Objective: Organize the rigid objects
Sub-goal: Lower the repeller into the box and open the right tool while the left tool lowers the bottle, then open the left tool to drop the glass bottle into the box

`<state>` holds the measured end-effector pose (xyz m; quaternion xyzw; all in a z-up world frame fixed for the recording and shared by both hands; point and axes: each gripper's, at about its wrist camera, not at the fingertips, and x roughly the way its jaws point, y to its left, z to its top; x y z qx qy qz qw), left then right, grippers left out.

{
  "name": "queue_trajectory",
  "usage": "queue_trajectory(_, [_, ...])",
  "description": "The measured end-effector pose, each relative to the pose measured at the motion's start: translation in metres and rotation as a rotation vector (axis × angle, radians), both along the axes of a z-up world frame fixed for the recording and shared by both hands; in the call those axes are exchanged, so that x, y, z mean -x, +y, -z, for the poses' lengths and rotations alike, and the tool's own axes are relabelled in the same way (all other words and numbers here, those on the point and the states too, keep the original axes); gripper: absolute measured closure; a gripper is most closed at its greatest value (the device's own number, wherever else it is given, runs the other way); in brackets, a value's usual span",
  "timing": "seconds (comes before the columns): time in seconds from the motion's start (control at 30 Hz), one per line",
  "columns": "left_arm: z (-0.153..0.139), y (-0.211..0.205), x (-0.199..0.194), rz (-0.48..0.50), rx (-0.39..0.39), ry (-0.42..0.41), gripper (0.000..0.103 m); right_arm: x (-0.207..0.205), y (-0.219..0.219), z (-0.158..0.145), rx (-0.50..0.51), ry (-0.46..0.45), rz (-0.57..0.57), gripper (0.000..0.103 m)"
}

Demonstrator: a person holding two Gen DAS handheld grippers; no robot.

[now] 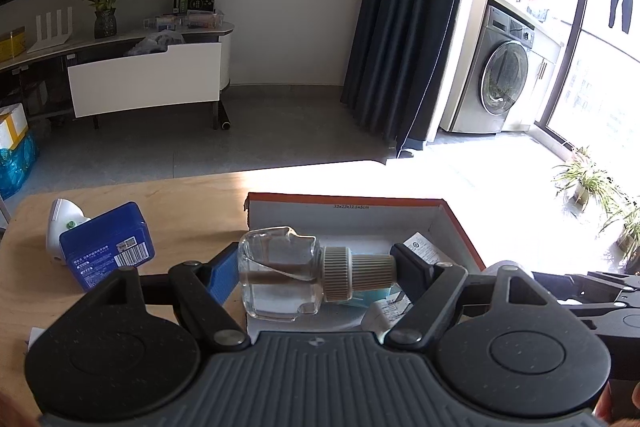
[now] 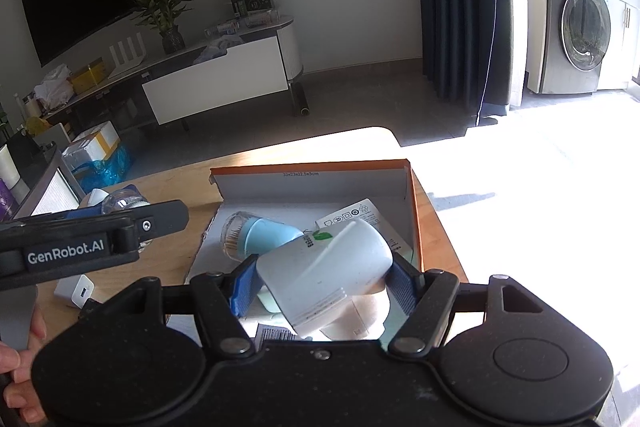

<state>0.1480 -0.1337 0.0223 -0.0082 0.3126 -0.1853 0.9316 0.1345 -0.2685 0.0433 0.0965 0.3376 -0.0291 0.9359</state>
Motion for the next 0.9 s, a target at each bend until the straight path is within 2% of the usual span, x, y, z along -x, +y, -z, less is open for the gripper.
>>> queue_trajectory(0.27, [0.002, -0.015, -0.019, 0.026, -0.002, 0.01, 0.023, 0.007, -0.011, -0.002, -0.016, -0.051, 0.017, 0.021])
queue_trajectory(0.63, [0.01, -0.045, -0.06, 0.061, 0.021, 0.04, 0.024, 0.015, -0.014, -0.002, -0.039, -0.066, 0.009, 0.02])
queue_trajectory(0.73, [0.004, -0.047, -0.061, 0.071, 0.022, 0.027, 0.013, 0.018, -0.012, -0.003, -0.046, -0.07, -0.003, 0.02])
queue_trajectory(0.9, [-0.006, -0.037, -0.05, 0.056, 0.009, 0.006, 0.012, 0.019, -0.007, -0.005, -0.045, -0.075, -0.021, 0.02])
